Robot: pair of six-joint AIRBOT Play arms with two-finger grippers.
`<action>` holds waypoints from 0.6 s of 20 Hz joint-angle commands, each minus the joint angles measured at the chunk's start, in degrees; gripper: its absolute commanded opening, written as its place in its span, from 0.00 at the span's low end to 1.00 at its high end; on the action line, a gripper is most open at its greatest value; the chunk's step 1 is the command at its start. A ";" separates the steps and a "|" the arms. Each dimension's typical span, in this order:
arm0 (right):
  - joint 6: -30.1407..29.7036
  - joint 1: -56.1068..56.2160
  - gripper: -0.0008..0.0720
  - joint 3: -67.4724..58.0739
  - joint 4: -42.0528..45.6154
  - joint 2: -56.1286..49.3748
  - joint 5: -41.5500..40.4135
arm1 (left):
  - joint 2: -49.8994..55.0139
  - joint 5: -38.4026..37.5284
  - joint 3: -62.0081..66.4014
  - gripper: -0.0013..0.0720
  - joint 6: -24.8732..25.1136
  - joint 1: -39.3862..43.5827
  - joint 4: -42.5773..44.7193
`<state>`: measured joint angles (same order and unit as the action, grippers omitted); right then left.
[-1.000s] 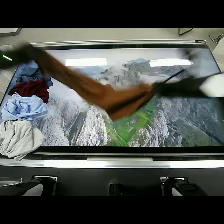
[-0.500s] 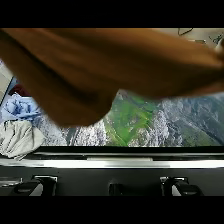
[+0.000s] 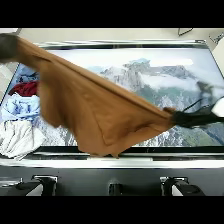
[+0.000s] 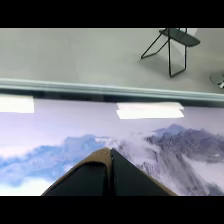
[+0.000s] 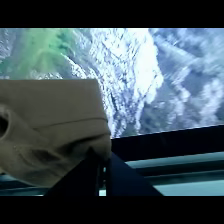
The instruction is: Fold the clothes and pants, and hang the long-sleeved shirts on hangers.
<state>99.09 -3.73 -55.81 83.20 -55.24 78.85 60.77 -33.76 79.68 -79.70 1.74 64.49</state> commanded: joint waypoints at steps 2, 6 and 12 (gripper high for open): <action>3.78 0.00 0.08 12.55 -10.82 -8.70 -14.69 | 18.53 5.31 -2.67 0.05 0.20 7.50 0.04; 5.05 -0.07 0.08 11.89 -13.27 -12.79 -18.60 | 27.12 -2.95 -2.67 0.20 -4.28 11.28 0.07; 2.19 -9.90 0.86 -4.28 -11.06 -12.85 -14.82 | 25.64 -34.18 4.87 0.99 -5.88 -1.70 0.09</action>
<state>103.79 -8.01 -52.84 72.36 -67.66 62.37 86.11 -48.69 80.84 -84.66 6.09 64.62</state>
